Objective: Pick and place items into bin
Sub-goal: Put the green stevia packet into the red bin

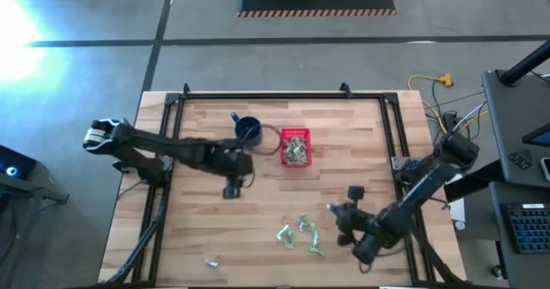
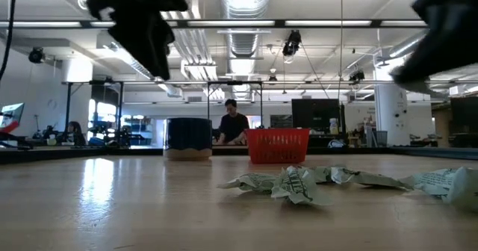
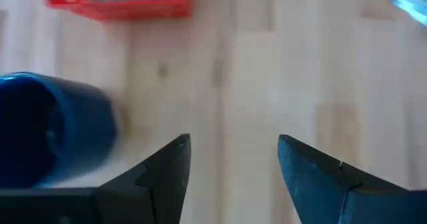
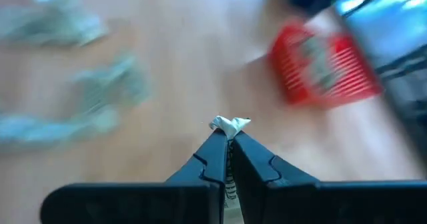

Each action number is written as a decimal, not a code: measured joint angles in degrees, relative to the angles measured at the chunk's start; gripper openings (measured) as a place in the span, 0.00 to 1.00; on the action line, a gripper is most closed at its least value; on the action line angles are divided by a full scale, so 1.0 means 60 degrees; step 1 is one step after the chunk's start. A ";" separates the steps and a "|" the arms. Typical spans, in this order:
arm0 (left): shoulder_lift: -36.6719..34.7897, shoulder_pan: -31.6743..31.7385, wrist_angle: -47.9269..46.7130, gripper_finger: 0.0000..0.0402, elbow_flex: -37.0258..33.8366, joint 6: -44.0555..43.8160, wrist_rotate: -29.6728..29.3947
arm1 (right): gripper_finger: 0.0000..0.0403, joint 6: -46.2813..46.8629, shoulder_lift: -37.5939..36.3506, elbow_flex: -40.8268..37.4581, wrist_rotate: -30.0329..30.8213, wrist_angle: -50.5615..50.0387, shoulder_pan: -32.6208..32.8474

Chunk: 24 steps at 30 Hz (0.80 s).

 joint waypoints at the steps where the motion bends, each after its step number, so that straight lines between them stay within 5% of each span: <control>1: -0.0170 -0.0263 0.0005 0.52 -0.0177 -0.0150 0.0003 | 0.03 -0.0261 -0.0049 0.0004 0.0356 0.0023 -0.0280; 14: -0.1866 -0.2830 0.1237 0.52 -0.2908 -0.2697 -0.0218 | 0.03 -0.4130 -0.1037 0.0000 0.0506 0.1323 -0.4370; 24: -0.1930 -0.3333 0.2793 0.52 -0.4014 -0.2966 -0.0228 | 0.03 -0.7856 -0.1535 0.0000 -0.3654 0.4112 -0.7246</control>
